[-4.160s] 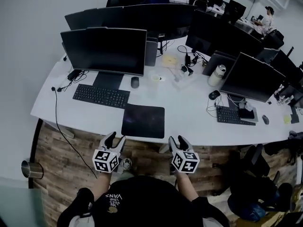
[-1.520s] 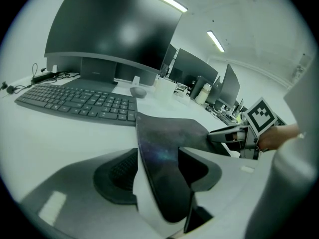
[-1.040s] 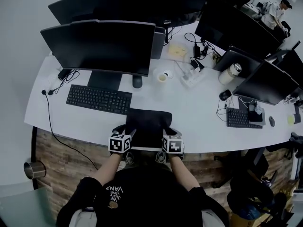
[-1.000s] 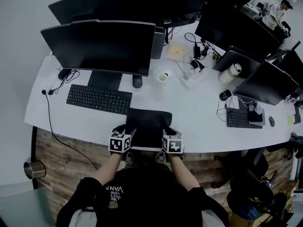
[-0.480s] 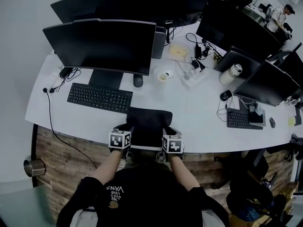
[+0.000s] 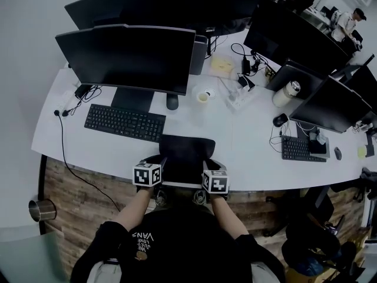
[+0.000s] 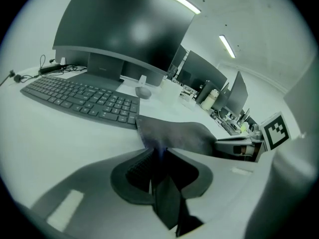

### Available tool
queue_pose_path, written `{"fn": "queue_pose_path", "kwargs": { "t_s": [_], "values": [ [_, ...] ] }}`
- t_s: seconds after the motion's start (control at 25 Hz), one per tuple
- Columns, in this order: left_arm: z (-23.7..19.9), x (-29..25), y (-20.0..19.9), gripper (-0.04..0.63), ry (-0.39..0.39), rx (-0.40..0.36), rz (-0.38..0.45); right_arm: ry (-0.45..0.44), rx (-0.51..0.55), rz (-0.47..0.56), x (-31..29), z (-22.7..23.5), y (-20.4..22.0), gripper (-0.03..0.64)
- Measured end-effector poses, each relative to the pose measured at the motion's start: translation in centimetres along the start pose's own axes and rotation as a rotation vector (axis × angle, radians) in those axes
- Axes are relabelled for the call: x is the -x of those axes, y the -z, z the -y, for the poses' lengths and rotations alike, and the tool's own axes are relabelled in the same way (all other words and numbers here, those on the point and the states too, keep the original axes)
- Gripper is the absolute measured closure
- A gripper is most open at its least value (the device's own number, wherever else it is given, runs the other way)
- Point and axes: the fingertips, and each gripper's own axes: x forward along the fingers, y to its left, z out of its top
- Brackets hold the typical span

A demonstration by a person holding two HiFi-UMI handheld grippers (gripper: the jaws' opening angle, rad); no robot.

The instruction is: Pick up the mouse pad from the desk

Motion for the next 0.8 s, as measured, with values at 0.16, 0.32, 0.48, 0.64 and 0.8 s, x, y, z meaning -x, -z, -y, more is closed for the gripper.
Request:
{"fn": "queue_pose_path", "kwargs": {
  "t_s": [0.16, 0.32, 0.48, 0.64, 0.8],
  "values": [
    [0.7, 0.5, -0.6, 0.531, 0.044, -0.013, 0.022, 0.001, -0.014, 0.026, 0.9, -0.3, -0.4, 0.541],
    [1.2, 1.2, -1.3, 0.537, 0.077, -0.036, 0.044, 0.001, -0.035, 0.051, 1.7, -0.8, -0.6, 0.545],
    [1.7, 2.3, -2.4, 0.540, 0.105, -0.089, 0.083, 0.008, -0.061, 0.089, 2.7, -1.2, -1.0, 0.546],
    [2.1, 3.7, -3.9, 0.541, 0.136, -0.135, 0.128, 0.021, -0.086, 0.138, 3.9, -1.8, -1.9, 0.548],
    [2.1, 5.2, -5.4, 0.541, 0.169, -0.173, 0.175, 0.034, -0.111, 0.197, 5.2, -2.8, -2.9, 0.548]
  ]
}}
